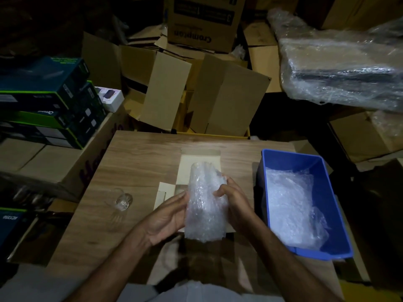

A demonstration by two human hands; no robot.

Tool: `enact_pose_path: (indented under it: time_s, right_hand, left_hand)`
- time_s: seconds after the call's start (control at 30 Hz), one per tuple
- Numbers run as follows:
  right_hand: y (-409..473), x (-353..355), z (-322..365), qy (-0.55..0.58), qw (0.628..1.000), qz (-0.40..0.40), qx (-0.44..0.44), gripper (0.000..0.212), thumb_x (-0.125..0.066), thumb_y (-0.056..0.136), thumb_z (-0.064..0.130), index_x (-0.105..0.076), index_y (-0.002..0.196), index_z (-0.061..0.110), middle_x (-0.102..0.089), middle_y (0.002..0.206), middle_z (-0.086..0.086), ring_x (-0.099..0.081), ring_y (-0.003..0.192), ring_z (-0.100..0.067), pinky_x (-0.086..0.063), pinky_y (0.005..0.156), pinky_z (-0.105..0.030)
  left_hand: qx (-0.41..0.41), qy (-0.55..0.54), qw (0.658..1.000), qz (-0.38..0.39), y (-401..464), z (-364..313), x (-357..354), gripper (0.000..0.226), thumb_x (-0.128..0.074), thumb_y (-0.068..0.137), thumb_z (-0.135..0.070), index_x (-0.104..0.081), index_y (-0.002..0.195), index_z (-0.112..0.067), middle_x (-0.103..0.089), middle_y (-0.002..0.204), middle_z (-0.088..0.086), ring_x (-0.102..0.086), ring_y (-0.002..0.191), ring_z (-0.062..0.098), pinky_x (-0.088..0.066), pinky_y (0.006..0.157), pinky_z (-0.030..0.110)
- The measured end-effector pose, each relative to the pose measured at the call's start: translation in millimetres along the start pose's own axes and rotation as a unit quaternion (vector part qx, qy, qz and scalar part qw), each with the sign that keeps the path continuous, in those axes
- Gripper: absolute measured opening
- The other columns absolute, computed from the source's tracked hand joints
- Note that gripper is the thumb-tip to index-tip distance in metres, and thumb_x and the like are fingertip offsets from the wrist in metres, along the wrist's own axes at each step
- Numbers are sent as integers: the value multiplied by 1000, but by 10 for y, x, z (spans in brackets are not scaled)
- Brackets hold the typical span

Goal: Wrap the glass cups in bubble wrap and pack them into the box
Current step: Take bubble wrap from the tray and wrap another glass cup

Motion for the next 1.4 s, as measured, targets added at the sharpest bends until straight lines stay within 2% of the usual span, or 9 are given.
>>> enact_pose_path:
  time_s: [0.2, 0.47, 0.6, 0.77, 0.93, 1.0, 1.13, 1.27, 1.4]
  right_hand:
    - [-150, 83, 73, -141, 986, 0, 89, 85, -77, 87, 17, -20, 146, 42, -56, 128, 0, -70, 107, -23, -62, 82, -43]
    - [-129, 66, -64, -274, 946, 84, 154, 71, -89, 72, 4, -60, 135, 22, -54, 141, -9, -65, 121, -20, -61, 91, -39]
    - [-80, 49, 63, -418, 887, 43, 193, 63, -90, 72, 18, -66, 130, 24, -53, 126, -2, -60, 118, -14, -58, 94, -32]
    - [-92, -1, 225, -461, 858, 61, 218, 11, -77, 87, 24, -75, 95, 30, -50, 121, 8, -42, 125, 2, -50, 88, -22]
    - [-38, 80, 153, -317, 933, 99, 137, 22, -72, 93, 25, -66, 106, 8, -69, 111, -15, -71, 99, -29, -59, 83, -56]
    - [-93, 47, 172, -282, 940, 100, 164, 19, -68, 96, 17, -62, 111, 9, -68, 107, -15, -71, 94, -33, -61, 74, -56]
    - [-98, 55, 77, -262, 936, 93, 214, 15, -62, 98, 6, -68, 110, 11, -67, 109, -9, -70, 92, -29, -60, 59, -41]
    - [-82, 96, 15, -276, 930, 100, 222, 29, -62, 85, 2, -79, 98, 21, -60, 125, -2, -60, 119, -21, -61, 83, -45]
    - [-37, 109, 3, -256, 938, 120, 200, 17, -73, 87, 8, -80, 100, 15, -63, 124, -4, -63, 117, -22, -59, 91, -47]
  left_hand:
    - [-105, 124, 974, -157, -47, -135, 121, 57, -73, 87, -6, -47, 135, -22, -71, 121, 14, -71, 108, 33, -58, 89, 55]
    - [-177, 312, 921, -149, -186, -316, 78, 38, -72, 86, 6, -68, 120, -12, -71, 118, -15, -67, 107, 2, -54, 85, 16]
    - [-106, 445, 880, -126, -202, -402, 163, 81, -95, 65, -13, -62, 135, -34, -65, 120, -2, -70, 106, 26, -58, 92, 52]
    - [-165, 575, 783, -169, -167, -571, 110, 16, -86, 77, -34, -77, 89, -30, -66, 97, -6, -66, 81, 12, -61, 69, 39]
    - [-141, 436, 884, -89, -211, -516, 61, 10, -65, 96, -12, -75, 99, -12, -76, 102, -5, -72, 89, 4, -55, 70, 16]
    - [-136, 389, 906, -94, -212, -457, 56, 17, -57, 100, -5, -71, 108, -9, -77, 83, -6, -69, 71, 1, -51, 59, 13]
    - [-101, 335, 932, -90, -188, -357, 187, 34, -54, 101, -5, -67, 130, -19, -75, 116, 3, -70, 91, 19, -59, 71, 26]
    - [-50, 236, 970, -42, -215, -301, 316, 32, -61, 97, -7, -68, 128, -9, -66, 134, 10, -64, 122, 29, -54, 101, 40]
    - [-103, 238, 962, -87, -226, -322, 340, 26, -71, 92, -11, -72, 117, -6, -67, 128, 13, -69, 111, 26, -59, 92, 39]
Point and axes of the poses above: each hand's wrist, its own y-axis towards the middle knuckle, its own x-axis out of the back of the hand, z = x × y, the point moved 4 cm from there along y, towards the middle knuckle
